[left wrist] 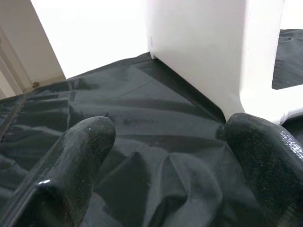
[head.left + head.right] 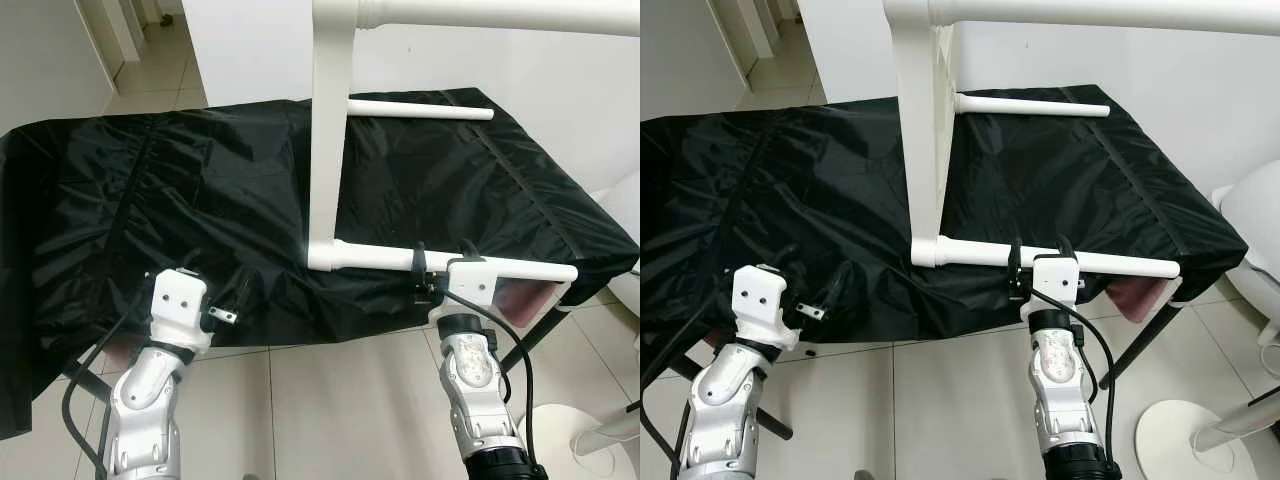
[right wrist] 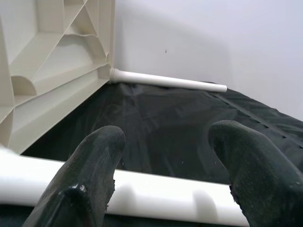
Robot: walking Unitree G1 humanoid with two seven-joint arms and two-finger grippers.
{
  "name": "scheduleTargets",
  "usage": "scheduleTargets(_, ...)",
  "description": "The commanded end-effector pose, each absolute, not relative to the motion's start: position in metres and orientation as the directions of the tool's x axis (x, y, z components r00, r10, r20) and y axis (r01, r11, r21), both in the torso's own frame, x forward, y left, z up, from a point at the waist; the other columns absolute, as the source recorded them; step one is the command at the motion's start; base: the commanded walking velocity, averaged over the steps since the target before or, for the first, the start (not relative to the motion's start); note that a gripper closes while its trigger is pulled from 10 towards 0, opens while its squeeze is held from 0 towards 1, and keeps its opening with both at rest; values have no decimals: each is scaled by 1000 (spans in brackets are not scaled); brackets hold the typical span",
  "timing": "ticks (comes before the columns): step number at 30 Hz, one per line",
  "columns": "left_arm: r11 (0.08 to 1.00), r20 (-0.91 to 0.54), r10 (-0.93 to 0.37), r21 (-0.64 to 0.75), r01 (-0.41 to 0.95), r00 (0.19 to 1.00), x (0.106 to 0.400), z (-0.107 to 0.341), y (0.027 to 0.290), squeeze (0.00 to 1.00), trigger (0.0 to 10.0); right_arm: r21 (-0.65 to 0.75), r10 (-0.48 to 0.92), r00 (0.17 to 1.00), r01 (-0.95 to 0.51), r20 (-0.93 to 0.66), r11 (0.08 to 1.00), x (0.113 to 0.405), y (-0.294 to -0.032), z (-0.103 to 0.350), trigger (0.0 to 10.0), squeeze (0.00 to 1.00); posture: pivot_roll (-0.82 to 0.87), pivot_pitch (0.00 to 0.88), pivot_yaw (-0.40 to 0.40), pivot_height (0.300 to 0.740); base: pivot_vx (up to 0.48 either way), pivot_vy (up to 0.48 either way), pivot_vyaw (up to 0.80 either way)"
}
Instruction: Building children table
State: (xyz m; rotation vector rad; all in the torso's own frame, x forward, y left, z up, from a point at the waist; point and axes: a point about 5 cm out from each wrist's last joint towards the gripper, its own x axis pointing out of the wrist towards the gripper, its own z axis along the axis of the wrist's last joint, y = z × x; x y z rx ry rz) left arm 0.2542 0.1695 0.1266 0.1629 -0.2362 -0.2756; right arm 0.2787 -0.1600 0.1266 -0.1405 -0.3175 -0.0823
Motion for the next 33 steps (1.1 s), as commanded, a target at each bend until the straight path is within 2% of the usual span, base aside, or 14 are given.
scheduleTargets(1, 999, 256, -20, 48, 8, 966, 254, 126, 166, 0, 10000, -122, -44, 947, 87, 318, 989, 277, -157, 125, 10000, 0, -114, 0, 61, 740, 0, 0, 0)
scheduleTargets(16, 998, 258, -9, 57, -5, 966, 254, 124, 164, 0, 10000, -149, -7, 948, 57, 319, 987, 282, -159, 128, 10000, 0, -117, 0, 22, 740, 0, 0, 0)
scheduleTargets(30, 995, 265, -36, 100, 9, 964, 254, 125, 162, 0, 10000, -149, -18, 948, 68, 317, 987, 281, -158, 127, 10000, 0, -133, 0, 35, 740, 0, 0, 0)
scheduleTargets(32, 996, 256, -28, 91, 5, 966, 255, 123, 158, 0, 10000, -139, -36, 950, 82, 309, 987, 280, -163, 125, 10000, 0, -149, 0, 13, 740, 0, 0, 0)
scheduleTargets(33, 999, 236, -2, 46, -9, 972, 256, 121, 162, 0, 10000, -143, -27, 948, 76, 317, 987, 280, -161, 126, 10000, 0, -148, 0, 40, 740, 0, 0, 0)
